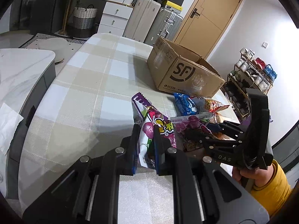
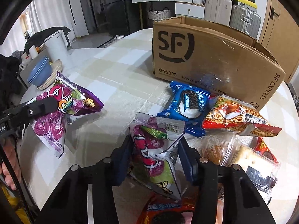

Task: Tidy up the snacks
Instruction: 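Grasp a purple candy bag with the left tool while the right tool grasps another purple candy bag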

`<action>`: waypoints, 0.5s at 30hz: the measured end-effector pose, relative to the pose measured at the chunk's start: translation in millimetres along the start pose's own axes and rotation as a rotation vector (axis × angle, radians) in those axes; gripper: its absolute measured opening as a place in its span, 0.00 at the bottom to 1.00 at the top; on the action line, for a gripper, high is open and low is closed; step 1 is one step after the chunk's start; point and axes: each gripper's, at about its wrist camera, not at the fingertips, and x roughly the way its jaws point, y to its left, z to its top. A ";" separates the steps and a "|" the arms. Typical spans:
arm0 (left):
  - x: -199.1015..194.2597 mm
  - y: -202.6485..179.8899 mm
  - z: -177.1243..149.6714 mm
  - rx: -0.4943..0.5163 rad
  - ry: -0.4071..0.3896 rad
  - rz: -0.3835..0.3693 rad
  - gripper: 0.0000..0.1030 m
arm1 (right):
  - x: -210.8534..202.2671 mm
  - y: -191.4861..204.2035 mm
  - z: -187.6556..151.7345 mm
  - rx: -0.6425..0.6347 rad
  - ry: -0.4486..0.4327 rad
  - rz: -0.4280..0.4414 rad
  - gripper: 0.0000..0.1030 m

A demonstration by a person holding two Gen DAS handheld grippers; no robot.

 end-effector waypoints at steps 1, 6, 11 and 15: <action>-1.0 0.1 0.1 -0.001 -0.001 0.001 0.10 | 0.4 0.3 -0.6 0.001 0.001 0.003 0.45; -2.2 -3.0 0.0 0.003 -0.005 0.006 0.10 | -1.2 -2.2 0.7 0.044 -0.023 0.055 0.37; -9.1 -7.8 -0.7 0.014 -0.009 0.012 0.10 | -15.0 -5.0 -2.4 0.074 -0.072 0.096 0.34; -17.5 -13.3 -0.8 0.023 -0.018 0.017 0.10 | -29.8 -7.5 -5.0 0.100 -0.117 0.133 0.33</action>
